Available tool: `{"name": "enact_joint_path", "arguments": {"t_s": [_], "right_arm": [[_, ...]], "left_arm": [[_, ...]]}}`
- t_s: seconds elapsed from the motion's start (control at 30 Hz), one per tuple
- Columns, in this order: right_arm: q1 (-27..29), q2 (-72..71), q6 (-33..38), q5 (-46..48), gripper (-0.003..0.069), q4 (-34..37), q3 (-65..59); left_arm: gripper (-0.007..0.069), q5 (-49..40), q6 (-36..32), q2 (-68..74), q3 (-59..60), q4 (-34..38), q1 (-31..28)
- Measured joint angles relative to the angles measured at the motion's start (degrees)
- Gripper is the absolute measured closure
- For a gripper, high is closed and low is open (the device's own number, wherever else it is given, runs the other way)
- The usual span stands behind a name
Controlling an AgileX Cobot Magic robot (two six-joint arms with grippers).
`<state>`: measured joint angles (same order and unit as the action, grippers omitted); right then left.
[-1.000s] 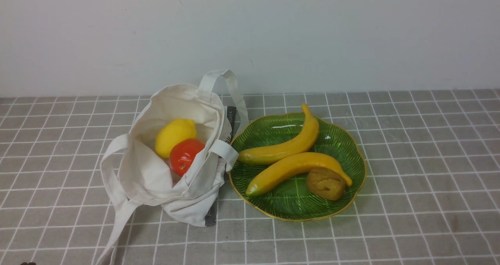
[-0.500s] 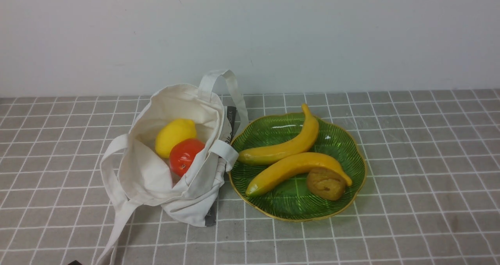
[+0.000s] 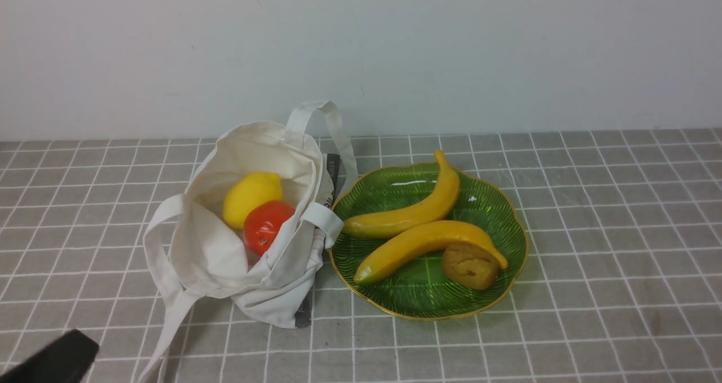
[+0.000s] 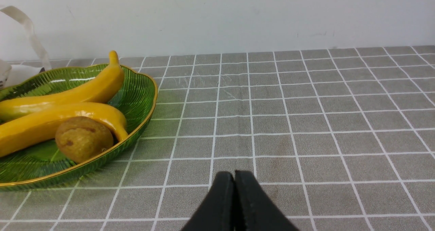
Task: Take the fruit out of the bag on the grey coffee tablecloth and place them on the plate.
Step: 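Reach into the white bag and grasp the apple with the left gripper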
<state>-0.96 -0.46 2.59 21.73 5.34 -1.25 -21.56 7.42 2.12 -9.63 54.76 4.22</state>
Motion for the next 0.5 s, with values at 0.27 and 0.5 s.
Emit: {"name": "enact_joint_path", "arguments": {"t_s": [0.27,0.5], "right_arm": [[0.0,0.0,0.0,0.0,0.0673,0.0,0.0],[0.0,0.0,0.0,0.0,0.0673,0.0,0.0]], "left_arm": [[0.0632,-22.5,-10.1,27.3,-13.0,-21.8,0.0],[0.0632,-35.7,-12.2,47.6,-26.8,-39.9,0.0]]}}
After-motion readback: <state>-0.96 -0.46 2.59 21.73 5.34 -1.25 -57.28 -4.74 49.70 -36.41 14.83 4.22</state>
